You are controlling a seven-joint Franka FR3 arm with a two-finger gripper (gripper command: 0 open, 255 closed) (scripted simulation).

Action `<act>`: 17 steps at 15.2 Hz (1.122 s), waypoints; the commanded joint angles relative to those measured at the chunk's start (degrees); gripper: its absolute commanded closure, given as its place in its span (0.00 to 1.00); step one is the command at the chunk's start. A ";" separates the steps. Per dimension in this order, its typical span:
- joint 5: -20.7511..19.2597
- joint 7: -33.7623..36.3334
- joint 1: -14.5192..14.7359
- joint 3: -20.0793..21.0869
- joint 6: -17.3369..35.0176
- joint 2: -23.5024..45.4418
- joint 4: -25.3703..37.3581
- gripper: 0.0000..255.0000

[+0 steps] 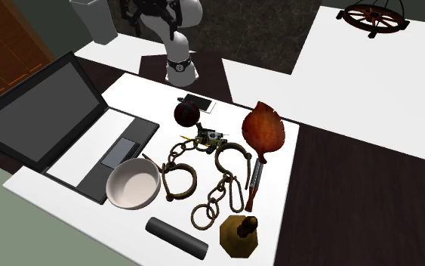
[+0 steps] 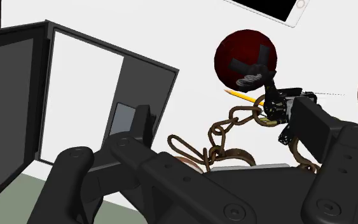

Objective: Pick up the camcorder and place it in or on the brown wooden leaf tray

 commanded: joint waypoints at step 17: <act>-3.66 7.81 3.82 9.38 38.75 16.23 -17.51 0.00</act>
